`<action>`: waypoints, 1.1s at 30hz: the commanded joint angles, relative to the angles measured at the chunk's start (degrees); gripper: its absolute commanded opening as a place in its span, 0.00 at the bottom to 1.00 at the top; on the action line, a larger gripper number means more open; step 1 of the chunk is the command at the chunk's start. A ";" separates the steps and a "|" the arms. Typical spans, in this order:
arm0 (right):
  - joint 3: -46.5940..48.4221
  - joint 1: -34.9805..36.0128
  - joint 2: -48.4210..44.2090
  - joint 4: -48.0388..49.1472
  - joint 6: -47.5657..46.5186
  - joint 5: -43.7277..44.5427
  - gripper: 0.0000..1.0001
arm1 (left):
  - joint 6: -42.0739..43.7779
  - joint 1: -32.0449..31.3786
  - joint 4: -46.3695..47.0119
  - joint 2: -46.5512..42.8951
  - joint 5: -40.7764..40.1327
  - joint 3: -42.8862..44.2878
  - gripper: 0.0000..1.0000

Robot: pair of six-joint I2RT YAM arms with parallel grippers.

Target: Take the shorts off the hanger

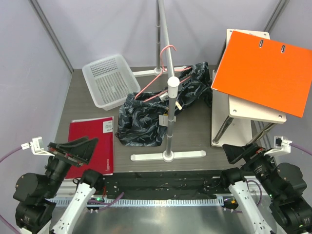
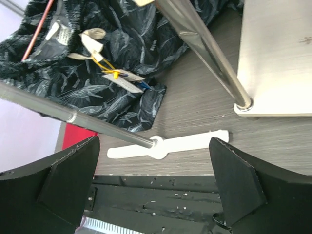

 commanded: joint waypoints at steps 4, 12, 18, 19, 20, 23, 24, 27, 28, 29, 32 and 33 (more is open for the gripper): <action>5.42 -0.18 6.86 -2.26 -6.33 -0.45 1.00 | 1.10 -0.23 -6.33 5.29 2.89 2.42 1.00; 10.34 -0.18 12.84 4.59 -9.33 -10.93 1.00 | 6.02 -0.32 -18.04 12.76 9.82 11.49 1.00; 13.15 -0.18 19.26 12.23 -10.92 -16.56 1.00 | 7.08 -0.23 -17.87 11.98 12.04 11.05 1.00; 13.68 -0.10 20.14 13.55 -10.65 -17.00 1.00 | 7.16 -0.23 -17.70 11.89 11.77 10.88 1.00; 15.17 -0.18 21.10 16.43 -9.87 -17.44 1.00 | 7.17 -0.23 -17.52 12.32 11.68 10.87 1.00; 17.28 -0.36 25.93 22.94 -7.32 -20.51 1.00 | 7.69 -0.23 -17.34 14.86 11.94 12.36 1.00; 17.90 -0.27 28.21 24.45 -6.53 -21.04 1.00 | 8.04 -0.32 -17.17 15.66 11.86 12.72 1.00; 21.15 -0.27 32.17 29.02 -4.50 -21.49 1.00 | 8.75 -0.23 -16.38 18.90 12.03 14.74 1.00; 22.03 -0.36 34.88 29.81 -4.06 -21.49 1.00 | 8.66 -0.23 -15.77 19.70 12.12 15.52 1.00; 23.60 -0.36 36.21 31.56 -3.62 -21.58 1.00 | 8.49 -0.32 -15.15 20.41 12.91 15.88 1.00; 26.41 -0.27 42.19 34.30 -0.99 -22.19 1.00 | 7.78 -0.32 -12.69 22.26 14.40 16.24 1.00; 27.30 -0.27 43.86 34.65 0.06 -23.06 1.00 | 7.08 -0.23 -12.25 22.52 14.76 16.24 1.00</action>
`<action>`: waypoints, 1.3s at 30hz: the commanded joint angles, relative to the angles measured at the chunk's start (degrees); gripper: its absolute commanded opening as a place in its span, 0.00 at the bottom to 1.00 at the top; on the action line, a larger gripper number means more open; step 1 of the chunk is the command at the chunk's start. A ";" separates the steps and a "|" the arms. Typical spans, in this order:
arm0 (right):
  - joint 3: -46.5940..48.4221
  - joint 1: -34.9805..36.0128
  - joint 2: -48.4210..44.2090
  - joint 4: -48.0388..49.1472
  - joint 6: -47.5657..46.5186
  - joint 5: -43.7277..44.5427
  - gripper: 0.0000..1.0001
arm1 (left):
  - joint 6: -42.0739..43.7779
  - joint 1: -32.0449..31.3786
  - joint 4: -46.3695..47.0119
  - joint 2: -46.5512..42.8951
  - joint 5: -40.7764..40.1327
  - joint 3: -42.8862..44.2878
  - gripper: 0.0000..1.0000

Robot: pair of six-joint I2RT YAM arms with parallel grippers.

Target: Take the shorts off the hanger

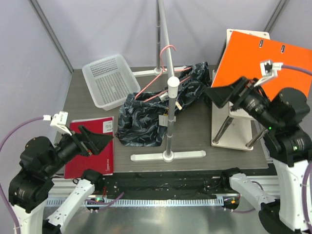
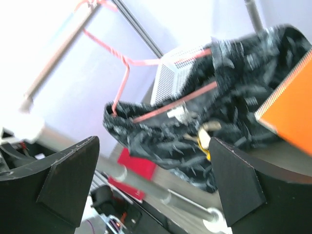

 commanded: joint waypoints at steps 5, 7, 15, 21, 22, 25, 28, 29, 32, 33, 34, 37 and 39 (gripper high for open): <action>0.54 1.70 10.98 22.55 18.80 -6.52 1.00 | -1.43 -0.28 5.49 1.48 3.55 0.47 1.00; 0.34 5.29 11.60 23.92 19.87 -2.83 1.00 | -2.13 -0.19 5.75 0.69 3.55 -0.75 1.00; 2.27 15.50 15.82 19.09 16.09 11.15 1.00 | -4.16 -0.19 10.23 0.85 5.83 -2.25 0.97; 2.53 16.21 16.78 18.83 13.12 10.56 0.90 | -1.44 -0.19 13.13 8.21 8.38 3.01 0.91; 2.97 16.29 17.39 17.08 12.23 10.11 0.89 | -1.00 -0.19 14.27 9.63 9.17 4.59 0.90; 3.42 16.47 17.49 14.27 8.98 9.94 0.79 | 1.46 -0.28 14.37 16.83 11.28 9.23 0.86; 1.93 16.38 15.82 14.51 6.96 9.24 0.78 | 2.35 -0.28 16.64 24.02 15.65 12.85 0.82; 1.57 16.38 15.21 14.52 6.52 8.19 0.78 | 2.52 -0.28 19.00 25.54 17.24 15.13 0.81; 2.44 16.38 14.59 13.55 4.93 6.69 0.78 | 4.27 -0.19 20.26 32.13 19.37 20.48 0.78; 2.62 16.47 14.33 13.20 4.58 6.51 0.78 | 4.80 -0.28 20.17 33.63 19.28 21.73 0.77; 2.89 16.47 14.15 12.42 4.32 6.42 0.78 | 5.24 -0.19 20.17 35.03 20.24 23.13 0.77; 3.33 16.38 13.71 11.36 3.09 6.42 0.78 | 5.95 -0.28 21.92 40.57 24.01 26.83 0.71; 3.15 16.38 13.53 11.00 2.30 6.24 0.78 | 6.91 -0.37 22.80 43.13 24.73 27.80 0.65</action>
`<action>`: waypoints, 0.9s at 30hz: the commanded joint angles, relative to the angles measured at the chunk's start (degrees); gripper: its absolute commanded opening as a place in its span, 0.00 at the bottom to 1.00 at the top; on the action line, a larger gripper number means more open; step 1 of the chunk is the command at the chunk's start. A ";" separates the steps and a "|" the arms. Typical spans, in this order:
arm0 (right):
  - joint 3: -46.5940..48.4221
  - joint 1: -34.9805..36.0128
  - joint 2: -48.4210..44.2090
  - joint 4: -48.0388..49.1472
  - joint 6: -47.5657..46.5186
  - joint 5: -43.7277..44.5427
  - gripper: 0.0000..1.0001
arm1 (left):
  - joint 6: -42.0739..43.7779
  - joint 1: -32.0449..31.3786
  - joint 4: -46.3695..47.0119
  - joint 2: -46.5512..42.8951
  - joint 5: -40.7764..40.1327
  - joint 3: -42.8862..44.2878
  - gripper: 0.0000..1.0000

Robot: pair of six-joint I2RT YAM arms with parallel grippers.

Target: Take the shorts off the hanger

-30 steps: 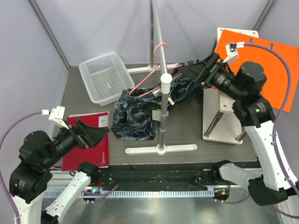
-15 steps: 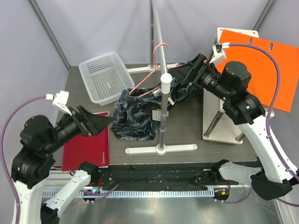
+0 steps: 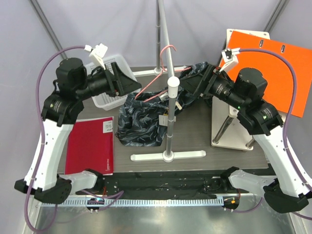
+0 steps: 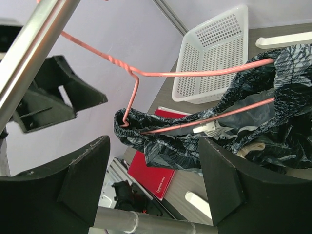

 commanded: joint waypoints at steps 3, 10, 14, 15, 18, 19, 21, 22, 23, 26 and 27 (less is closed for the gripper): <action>1.55 0.27 -1.55 -0.76 -3.44 -1.03 0.79 | 7.19 -1.07 5.51 3.58 5.08 3.35 0.56; -1.17 0.36 -3.22 0.47 -3.08 -1.04 0.79 | 13.53 -4.58 7.71 5.24 2.87 0.10 0.49; -1.70 0.27 -4.18 0.21 -3.17 -1.21 0.79 | 14.06 -7.22 9.30 6.39 2.09 -0.52 0.51; -1.79 0.27 -4.36 0.21 -3.08 -1.12 0.79 | 13.97 -7.40 9.47 6.74 1.57 -0.52 0.51; -2.49 0.19 -5.24 0.47 -2.91 -1.21 0.79 | 13.44 -7.40 10.35 7.88 0.60 -0.61 0.52; -2.84 0.27 -5.50 0.38 -2.82 -1.21 0.78 | 12.74 -7.48 10.70 8.32 0.51 -0.70 0.52; -3.10 0.27 -5.94 0.30 -2.82 -1.30 0.79 | 12.13 -7.57 11.58 8.76 0.42 -0.87 0.51; -3.54 0.27 -6.12 0.30 -2.82 -1.30 0.79 | 11.86 -7.49 12.02 8.94 0.42 -0.87 0.51; -3.72 0.27 -6.12 0.30 -2.82 -1.30 0.79 | 11.42 -7.49 12.20 9.29 0.51 -1.13 0.50; -4.33 0.27 -6.38 0.21 -2.82 -1.30 0.79 | 10.46 -7.49 12.81 9.73 0.68 -1.40 0.47; -4.42 0.27 -6.47 0.21 -2.91 -1.30 0.79 | 10.19 -7.49 13.16 9.73 0.86 -1.92 0.43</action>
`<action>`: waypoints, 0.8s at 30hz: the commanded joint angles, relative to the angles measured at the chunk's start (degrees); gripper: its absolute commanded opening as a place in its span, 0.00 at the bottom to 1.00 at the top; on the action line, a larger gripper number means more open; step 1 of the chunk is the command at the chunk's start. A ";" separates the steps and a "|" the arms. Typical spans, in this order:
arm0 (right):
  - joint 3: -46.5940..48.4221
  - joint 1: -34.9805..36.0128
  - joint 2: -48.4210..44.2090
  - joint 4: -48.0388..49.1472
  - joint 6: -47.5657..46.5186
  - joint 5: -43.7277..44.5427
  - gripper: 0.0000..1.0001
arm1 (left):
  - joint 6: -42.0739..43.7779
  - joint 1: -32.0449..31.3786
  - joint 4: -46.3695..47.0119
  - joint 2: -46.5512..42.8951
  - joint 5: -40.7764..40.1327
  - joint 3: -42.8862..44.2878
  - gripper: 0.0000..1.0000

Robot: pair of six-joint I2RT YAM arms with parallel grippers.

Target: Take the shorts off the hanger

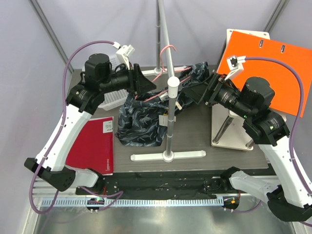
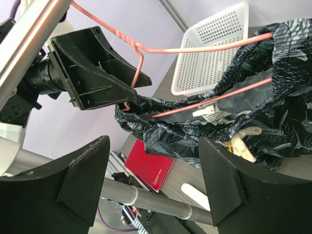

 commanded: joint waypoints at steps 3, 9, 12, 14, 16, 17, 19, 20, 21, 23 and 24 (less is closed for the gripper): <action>-1.12 0.12 -0.81 1.48 -1.01 -0.60 0.79 | -2.14 -0.14 5.67 0.13 0.93 -1.27 0.34; -2.09 0.21 -2.04 1.48 -1.36 0.80 0.79 | -3.45 -0.23 8.66 0.22 1.98 -3.64 0.13; -2.53 0.21 -2.74 1.56 -1.62 1.77 0.79 | -4.60 -0.23 11.38 -0.48 1.98 -5.40 0.01; -2.44 0.12 -2.83 1.39 -1.88 1.86 0.79 | -5.22 -0.23 12.18 -1.18 1.89 -4.97 0.00; -2.27 0.12 -2.74 0.86 -2.15 1.77 0.79 | -5.57 -0.23 12.01 -1.62 2.24 -3.92 0.00; -2.27 0.03 -2.66 0.60 -2.50 1.77 0.79 | -5.66 -0.14 11.92 -2.06 2.42 -3.04 0.00; -2.62 0.21 -2.83 0.16 -2.59 2.12 0.79 | -5.92 -0.23 11.39 -2.32 2.51 -1.11 0.00; -2.88 0.12 -3.01 0.24 -2.59 2.30 0.79 | -6.10 -0.23 11.30 -2.33 2.60 -0.58 0.00; -3.06 0.12 -2.92 0.33 -2.50 2.30 0.79 | -6.19 -0.06 11.13 -2.41 2.60 0.47 0.00; -3.58 0.12 -3.01 0.42 -2.24 2.39 0.79 | -6.54 -0.05 10.25 -1.98 2.68 1.53 0.00; -3.67 0.21 -3.10 0.59 -2.15 2.39 0.79 | -6.71 -0.05 9.98 -1.80 2.77 2.06 0.00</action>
